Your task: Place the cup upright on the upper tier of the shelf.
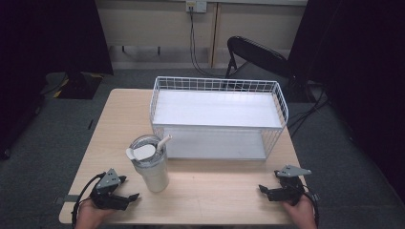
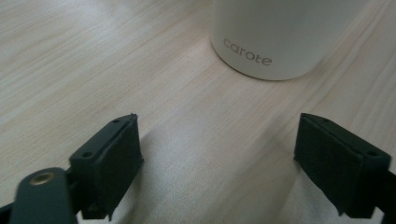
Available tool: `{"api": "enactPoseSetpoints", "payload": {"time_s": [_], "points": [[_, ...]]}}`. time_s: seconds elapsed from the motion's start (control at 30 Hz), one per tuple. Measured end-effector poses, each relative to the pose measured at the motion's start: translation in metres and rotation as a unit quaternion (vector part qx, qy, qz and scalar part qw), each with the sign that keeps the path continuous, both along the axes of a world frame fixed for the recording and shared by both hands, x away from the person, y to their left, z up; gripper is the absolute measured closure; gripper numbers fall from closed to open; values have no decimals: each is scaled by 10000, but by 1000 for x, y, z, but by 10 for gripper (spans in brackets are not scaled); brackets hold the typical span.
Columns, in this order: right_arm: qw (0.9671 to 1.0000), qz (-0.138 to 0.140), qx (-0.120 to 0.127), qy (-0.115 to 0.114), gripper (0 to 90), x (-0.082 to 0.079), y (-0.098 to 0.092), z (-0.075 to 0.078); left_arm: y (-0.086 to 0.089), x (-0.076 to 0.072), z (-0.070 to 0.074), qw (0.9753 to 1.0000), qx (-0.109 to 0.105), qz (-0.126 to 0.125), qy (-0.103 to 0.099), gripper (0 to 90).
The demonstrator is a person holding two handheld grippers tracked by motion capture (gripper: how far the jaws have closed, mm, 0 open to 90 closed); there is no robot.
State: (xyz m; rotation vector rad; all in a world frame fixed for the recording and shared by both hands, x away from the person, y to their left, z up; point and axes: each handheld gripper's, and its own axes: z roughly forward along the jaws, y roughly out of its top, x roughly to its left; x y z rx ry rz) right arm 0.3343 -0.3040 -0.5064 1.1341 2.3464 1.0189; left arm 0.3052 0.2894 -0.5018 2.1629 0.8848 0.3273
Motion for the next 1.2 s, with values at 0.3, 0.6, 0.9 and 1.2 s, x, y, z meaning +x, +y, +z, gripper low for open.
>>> {"api": "enactPoseSetpoints", "payload": {"time_s": [0.3, 0.6, 0.9, 1.2], "points": [[10000, 2, -1, -1, 99, 0, 0, 0, 3, 0, 24, 9980, -532, -17, -326, 174], [10000, 3, 0, -1, 99, 0, 0, 0, -9, 2, 43, 9934, -971, -179, -592, 157], [10000, 1, 0, -1, 99, 0, 0, 0, -26, 9, 49, 9876, -1364, -364, -685, 152], [10000, 1, 0, -5, 99, 0, 0, 0, -40, 15, 48, 9814, -1613, -515, -901, 120]]}}
